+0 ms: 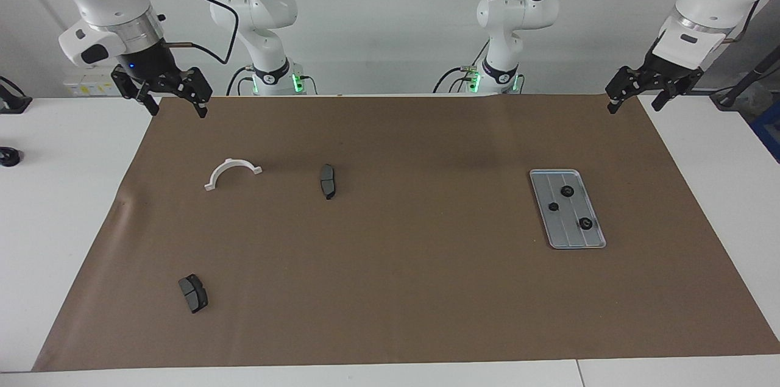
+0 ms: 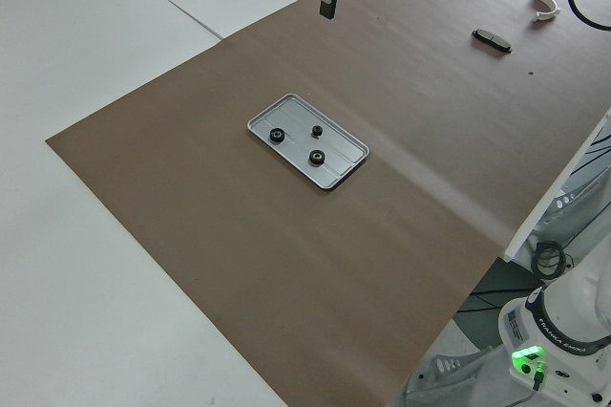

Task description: Place bearing gear from tray to pile

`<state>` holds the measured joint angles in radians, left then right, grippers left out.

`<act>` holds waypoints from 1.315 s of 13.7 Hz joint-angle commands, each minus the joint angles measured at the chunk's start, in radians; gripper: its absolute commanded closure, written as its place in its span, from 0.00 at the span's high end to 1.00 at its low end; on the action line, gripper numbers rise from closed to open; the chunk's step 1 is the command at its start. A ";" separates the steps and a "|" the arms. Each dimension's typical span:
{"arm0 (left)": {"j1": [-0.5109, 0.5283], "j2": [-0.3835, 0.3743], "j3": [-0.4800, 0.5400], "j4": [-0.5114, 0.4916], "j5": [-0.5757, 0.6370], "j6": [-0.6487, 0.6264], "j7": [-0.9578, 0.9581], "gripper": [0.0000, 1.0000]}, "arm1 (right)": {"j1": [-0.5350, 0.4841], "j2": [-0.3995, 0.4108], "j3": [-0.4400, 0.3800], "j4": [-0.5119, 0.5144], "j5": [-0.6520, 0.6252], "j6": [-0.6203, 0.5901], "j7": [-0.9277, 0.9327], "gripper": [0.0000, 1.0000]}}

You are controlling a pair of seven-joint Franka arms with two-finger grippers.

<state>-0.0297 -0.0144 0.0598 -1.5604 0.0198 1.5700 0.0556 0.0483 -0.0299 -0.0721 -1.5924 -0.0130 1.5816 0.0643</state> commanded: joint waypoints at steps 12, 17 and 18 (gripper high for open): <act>0.005 -0.030 -0.012 -0.046 0.012 0.016 0.000 1.00 | -0.008 -0.016 0.005 -0.009 0.004 -0.012 -0.021 1.00; 0.019 -0.033 -0.006 -0.156 0.012 0.146 0.007 1.00 | -0.008 -0.016 0.005 -0.009 0.004 -0.012 -0.021 1.00; 0.019 -0.029 -0.006 -0.186 0.012 0.183 0.007 1.00 | -0.010 -0.016 0.005 -0.009 0.004 -0.012 -0.021 1.00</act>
<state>-0.0284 -0.0171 0.0624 -1.6567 0.0199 1.6726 0.0566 0.0483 -0.0299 -0.0721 -1.5925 -0.0130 1.5814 0.0643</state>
